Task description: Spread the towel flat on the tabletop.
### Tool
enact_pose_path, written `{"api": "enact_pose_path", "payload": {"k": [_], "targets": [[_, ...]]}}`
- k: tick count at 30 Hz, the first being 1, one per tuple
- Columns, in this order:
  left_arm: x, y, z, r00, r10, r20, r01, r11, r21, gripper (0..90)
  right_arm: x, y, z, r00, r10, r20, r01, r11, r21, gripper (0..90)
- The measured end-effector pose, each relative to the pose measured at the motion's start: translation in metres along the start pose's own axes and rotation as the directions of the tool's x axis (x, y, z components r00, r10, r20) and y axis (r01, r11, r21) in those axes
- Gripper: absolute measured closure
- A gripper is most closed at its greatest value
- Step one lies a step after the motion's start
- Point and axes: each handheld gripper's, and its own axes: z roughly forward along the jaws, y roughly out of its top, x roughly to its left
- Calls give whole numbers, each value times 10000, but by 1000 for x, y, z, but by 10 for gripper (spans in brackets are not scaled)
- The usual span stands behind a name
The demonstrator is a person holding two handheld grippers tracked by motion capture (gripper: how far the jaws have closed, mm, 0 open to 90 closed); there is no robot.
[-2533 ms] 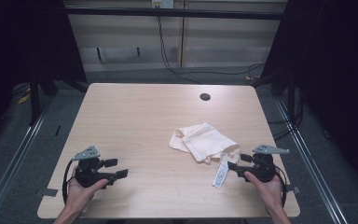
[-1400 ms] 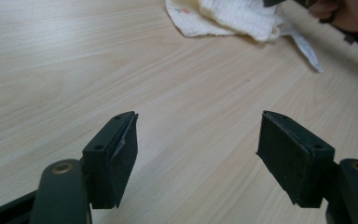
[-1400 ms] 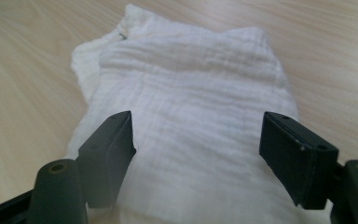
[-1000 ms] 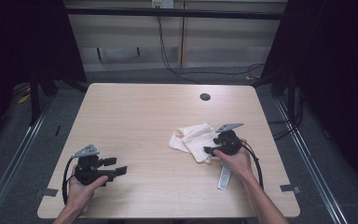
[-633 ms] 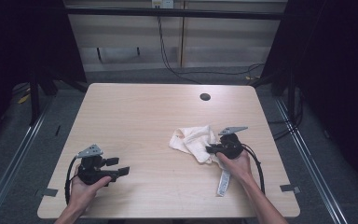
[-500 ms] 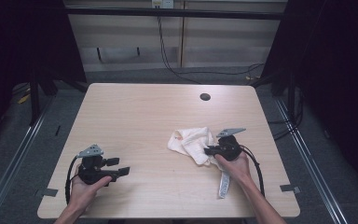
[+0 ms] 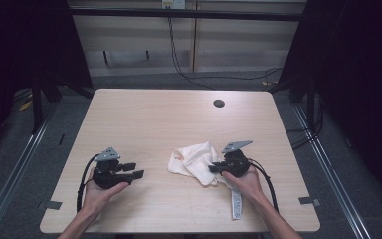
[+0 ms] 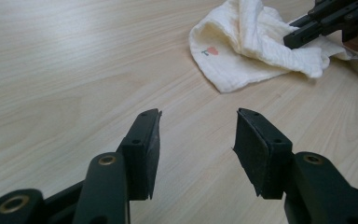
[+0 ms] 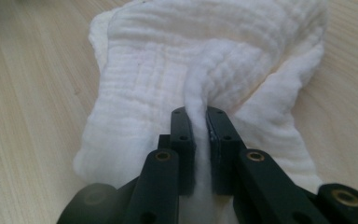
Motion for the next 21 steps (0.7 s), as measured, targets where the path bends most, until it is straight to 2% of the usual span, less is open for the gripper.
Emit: {"api": "enact_pose_path", "payload": {"k": [3, 5, 6, 9, 11, 14, 15, 18, 21], "targets": [[-3, 8, 5, 9993, 363, 33, -364, 9993, 111, 505, 4, 2, -1, 9999, -26, -99, 27, 10000, 50, 819], [-4, 12, 7, 9992, 355, 208, -355, 9994, -50, 521, 6, 2, -3, 9999, -66, -146, 67, 10000, 4, 819], [-5, 15, 8, 9981, 523, 317, -522, 9986, -44, 521, 8, 1, -3, 9998, -61, -209, 61, 10000, 18, 819], [-8, 20, 11, 9958, 644, 643, -637, 9979, -135, 531, 16, -1, -2, 9994, -178, -289, 183, 9997, 153, 818], [-12, 23, 16, 9934, 959, 629, -957, 9954, -62, 546, 20, -2, -1, 9989, -218, -411, 226, 9996, 192, 817], [-14, 24, 27, 9906, 995, 936, -1016, 9947, 173, 599, 23, 0, 1, 9983, -282, -501, 290, 9995, 144, 805], [-16, 23, 32, 9883, 936, 1203, -974, 9949, 261, 636, 24, 0, 2, 9980, -286, -568, 297, 9994, 192, 797], [-22, 20, 44, 9821, 1122, 1514, -1233, 9902, 662, 700, 29, 0, 3, 9964, -327, -784, 360, 9985, 408, 756], [-30, 19, 55, 9781, 1237, 1676, -1409, 9855, 946, 726, 33, 0, -2, 9974, -381, -614, 409, 9982, 443, 694]]}}
